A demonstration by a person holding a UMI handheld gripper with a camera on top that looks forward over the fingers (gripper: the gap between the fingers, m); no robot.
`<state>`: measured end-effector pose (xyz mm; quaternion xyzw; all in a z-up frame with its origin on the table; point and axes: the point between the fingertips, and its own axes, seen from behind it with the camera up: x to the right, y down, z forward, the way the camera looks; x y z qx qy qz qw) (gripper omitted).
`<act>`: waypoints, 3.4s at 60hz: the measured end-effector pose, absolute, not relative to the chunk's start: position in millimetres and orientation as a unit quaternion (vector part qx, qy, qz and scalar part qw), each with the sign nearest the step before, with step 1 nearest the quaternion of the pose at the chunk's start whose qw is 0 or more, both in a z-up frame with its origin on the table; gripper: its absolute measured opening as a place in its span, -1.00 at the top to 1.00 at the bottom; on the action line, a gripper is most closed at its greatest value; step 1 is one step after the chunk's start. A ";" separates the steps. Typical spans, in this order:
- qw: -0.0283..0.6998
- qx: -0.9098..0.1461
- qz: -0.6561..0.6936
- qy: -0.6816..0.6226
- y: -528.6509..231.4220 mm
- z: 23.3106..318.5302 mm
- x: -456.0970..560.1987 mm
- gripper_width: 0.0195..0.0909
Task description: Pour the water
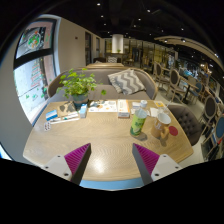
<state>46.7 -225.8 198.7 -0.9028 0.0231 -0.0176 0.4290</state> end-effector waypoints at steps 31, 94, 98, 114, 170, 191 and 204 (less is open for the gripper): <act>0.486 -0.873 -0.025 0.047 -78.9 109.0 179.6 -0.85; 0.526 -0.831 0.157 0.094 -25.6 168.7 156.3 0.48; 0.515 -0.810 0.237 0.152 -26.1 193.8 148.0 0.48; 0.403 -0.672 0.514 0.351 -17.2 247.6 157.0 0.49; 0.309 -0.564 0.640 0.421 -25.1 275.4 199.1 0.49; 0.575 -0.755 0.228 0.217 -22.0 297.2 368.9 0.47; 0.575 -0.810 -0.006 0.115 -23.1 227.7 455.1 0.47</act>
